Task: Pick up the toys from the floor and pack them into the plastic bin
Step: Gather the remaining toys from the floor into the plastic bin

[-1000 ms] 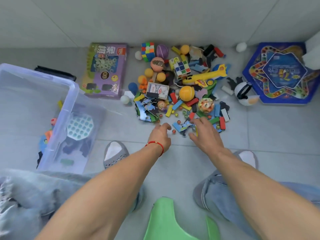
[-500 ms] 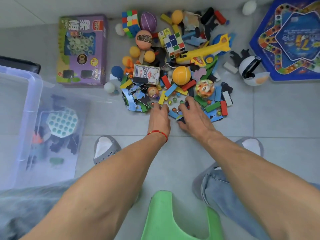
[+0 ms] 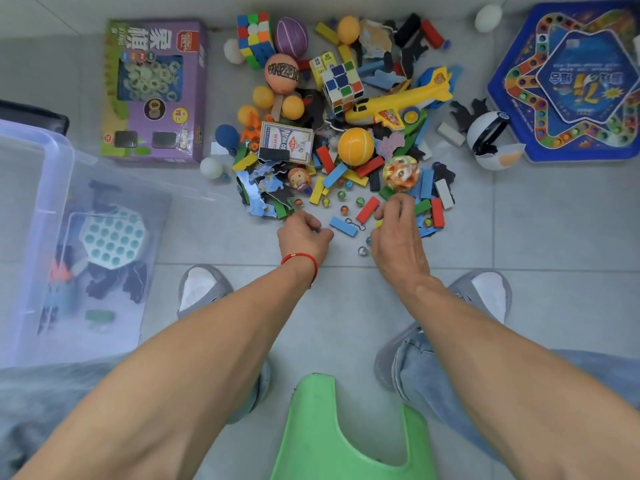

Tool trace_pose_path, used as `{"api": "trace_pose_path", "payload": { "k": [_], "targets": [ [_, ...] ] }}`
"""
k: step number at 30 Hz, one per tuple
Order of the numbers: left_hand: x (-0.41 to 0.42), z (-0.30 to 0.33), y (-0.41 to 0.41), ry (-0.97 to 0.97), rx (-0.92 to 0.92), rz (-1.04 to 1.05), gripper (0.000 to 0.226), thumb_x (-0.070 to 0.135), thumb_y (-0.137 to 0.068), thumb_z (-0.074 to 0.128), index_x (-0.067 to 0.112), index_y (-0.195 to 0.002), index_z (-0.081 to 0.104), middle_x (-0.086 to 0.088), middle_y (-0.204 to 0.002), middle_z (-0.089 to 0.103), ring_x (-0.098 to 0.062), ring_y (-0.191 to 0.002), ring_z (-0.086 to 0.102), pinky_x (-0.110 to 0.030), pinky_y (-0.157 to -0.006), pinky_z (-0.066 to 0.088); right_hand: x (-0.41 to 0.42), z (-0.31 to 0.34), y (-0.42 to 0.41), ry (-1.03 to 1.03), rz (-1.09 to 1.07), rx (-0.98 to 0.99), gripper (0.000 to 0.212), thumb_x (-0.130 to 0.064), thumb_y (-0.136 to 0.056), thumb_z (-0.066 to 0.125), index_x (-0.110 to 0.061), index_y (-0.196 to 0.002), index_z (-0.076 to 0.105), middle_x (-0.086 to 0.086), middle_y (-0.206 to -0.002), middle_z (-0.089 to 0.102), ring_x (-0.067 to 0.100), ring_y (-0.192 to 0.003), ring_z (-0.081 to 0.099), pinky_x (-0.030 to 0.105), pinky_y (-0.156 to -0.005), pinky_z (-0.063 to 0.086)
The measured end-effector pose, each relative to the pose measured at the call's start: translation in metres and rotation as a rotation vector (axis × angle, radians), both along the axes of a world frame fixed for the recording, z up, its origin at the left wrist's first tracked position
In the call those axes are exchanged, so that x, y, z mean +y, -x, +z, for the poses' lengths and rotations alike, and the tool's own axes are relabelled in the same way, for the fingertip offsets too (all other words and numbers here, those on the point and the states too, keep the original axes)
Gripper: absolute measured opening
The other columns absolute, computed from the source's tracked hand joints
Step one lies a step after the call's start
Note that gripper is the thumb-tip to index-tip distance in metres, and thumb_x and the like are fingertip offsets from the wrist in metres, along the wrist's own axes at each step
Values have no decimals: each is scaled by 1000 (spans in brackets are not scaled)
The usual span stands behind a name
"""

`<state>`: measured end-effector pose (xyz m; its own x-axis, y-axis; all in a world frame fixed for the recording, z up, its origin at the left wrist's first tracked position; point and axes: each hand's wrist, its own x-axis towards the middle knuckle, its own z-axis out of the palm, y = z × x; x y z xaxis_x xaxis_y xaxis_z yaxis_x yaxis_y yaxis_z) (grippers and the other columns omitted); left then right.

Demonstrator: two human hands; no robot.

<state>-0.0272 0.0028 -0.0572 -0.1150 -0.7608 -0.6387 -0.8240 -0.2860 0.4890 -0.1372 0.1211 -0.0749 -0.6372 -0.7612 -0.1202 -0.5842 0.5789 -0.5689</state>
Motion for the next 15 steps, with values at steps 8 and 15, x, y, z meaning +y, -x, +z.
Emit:
{"api": "trace_pose_path", "payload": {
  "k": [8,15],
  "targets": [
    [1,-1,8,-325,174,201,23,10,-100,40,11,-90,61,-6,-78,60,-17,-63,53,-29,-61,50,0,2,6,-184,151,63,59,17,-76,63,-8,-127,51,17,-142,37,35,-118,46,45,-76,54],
    [-2,3,5,364,-166,-1091,23,24,-101,39,18,-123,40,-13,-85,64,-37,-77,61,-37,-54,39,-15,5,24,-290,457,145,45,1,-77,71,-12,-111,46,12,-131,36,30,-103,44,41,-56,47]
  ]
}}
